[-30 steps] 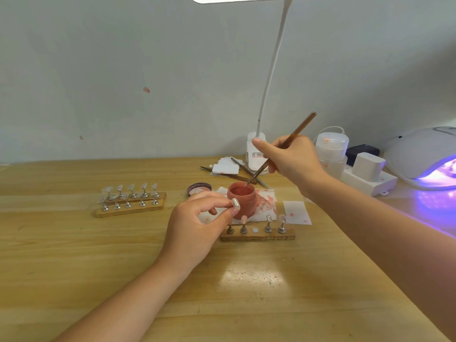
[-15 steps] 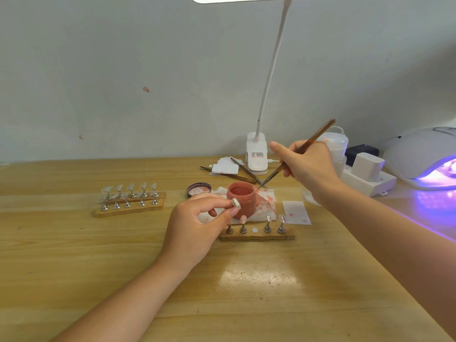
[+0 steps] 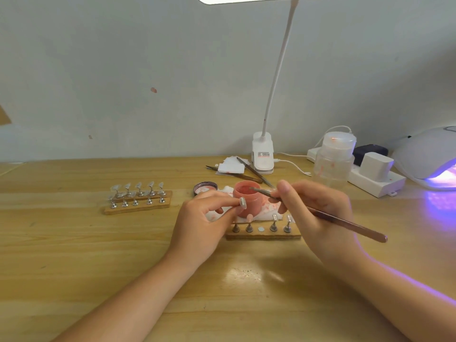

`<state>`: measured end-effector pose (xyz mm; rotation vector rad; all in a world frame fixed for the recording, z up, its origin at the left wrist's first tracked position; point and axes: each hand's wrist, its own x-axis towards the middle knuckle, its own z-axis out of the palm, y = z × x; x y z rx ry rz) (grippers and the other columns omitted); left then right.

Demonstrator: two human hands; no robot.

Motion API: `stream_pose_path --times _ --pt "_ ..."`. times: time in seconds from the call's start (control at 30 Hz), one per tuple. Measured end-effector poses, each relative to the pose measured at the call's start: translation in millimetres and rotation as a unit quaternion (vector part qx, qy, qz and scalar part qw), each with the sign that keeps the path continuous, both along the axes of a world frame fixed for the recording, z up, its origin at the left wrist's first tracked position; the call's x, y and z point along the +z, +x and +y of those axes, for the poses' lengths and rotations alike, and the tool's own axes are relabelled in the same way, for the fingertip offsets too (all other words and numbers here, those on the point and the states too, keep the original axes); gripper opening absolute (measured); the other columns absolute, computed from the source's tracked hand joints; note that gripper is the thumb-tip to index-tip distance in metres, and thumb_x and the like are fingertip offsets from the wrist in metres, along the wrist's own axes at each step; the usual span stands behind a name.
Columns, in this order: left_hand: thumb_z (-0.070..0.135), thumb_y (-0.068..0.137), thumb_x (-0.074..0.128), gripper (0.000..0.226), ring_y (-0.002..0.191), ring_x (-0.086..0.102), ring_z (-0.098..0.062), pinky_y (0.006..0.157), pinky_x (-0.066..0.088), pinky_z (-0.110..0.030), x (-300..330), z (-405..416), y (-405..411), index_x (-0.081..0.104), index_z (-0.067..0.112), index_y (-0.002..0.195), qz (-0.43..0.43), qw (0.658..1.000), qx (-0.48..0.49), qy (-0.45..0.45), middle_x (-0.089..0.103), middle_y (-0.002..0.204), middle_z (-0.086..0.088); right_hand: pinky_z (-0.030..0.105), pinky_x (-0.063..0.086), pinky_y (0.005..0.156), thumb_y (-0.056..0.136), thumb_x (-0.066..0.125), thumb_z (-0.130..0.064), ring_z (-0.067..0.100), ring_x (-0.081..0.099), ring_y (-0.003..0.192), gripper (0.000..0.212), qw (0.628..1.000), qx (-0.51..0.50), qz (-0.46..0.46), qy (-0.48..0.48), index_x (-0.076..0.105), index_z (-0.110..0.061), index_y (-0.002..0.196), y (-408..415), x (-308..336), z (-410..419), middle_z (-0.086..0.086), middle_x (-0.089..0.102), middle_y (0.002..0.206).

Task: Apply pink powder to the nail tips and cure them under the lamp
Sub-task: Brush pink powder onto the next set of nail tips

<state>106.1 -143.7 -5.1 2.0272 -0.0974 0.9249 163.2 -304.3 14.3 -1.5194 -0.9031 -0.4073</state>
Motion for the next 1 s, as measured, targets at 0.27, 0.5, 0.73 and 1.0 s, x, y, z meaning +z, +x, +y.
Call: stream_pose_path --times 0.27,0.5,0.73,1.0 --pt "0.002 0.071 0.072 0.036 0.073 0.055 0.006 0.068 0.040 -0.007 -1.4 1.4 1.3 0.065 0.037 0.075 -0.002 1.000 0.004 0.000 0.062 0.071 0.019 0.032 0.051 0.056 0.091 0.039 -0.033 0.012 0.060 0.057 0.037 0.999 0.033 0.006 0.016 0.068 -0.020 0.071 -3.2 -5.2 4.6 0.000 0.067 0.064" --pt "0.003 0.072 0.072 0.031 0.076 0.057 0.005 0.071 0.040 -0.005 -2.9 2.1 2.3 0.067 0.033 0.080 0.000 1.000 0.002 -0.007 0.064 0.076 0.016 0.020 0.048 0.055 0.091 0.036 -0.030 0.007 0.059 0.055 0.041 0.999 0.045 0.002 0.016 0.068 -0.019 0.068 -4.6 -8.4 4.4 -0.008 0.066 0.061" --pt "0.004 0.073 0.072 0.020 0.078 0.058 0.003 0.073 0.039 -0.006 -4.1 2.3 3.0 0.071 0.023 0.081 0.006 1.000 -0.006 -0.014 0.065 0.078 0.012 0.027 0.049 0.052 0.091 0.037 -0.031 0.012 0.059 0.053 0.045 0.999 0.050 0.014 0.016 0.069 -0.013 0.066 -5.5 -11.0 4.8 -0.001 0.067 0.062" --pt "0.000 0.072 0.071 0.028 0.079 0.059 0.003 0.073 0.041 -0.006 -3.2 1.6 1.5 0.069 0.027 0.082 -0.019 1.000 -0.013 0.013 0.065 0.077 0.017 0.025 0.049 0.054 0.094 0.042 -0.027 0.009 0.059 0.054 0.040 0.998 0.040 0.025 0.029 0.068 -0.018 0.066 -7.6 -9.2 5.7 -0.006 0.066 0.060"
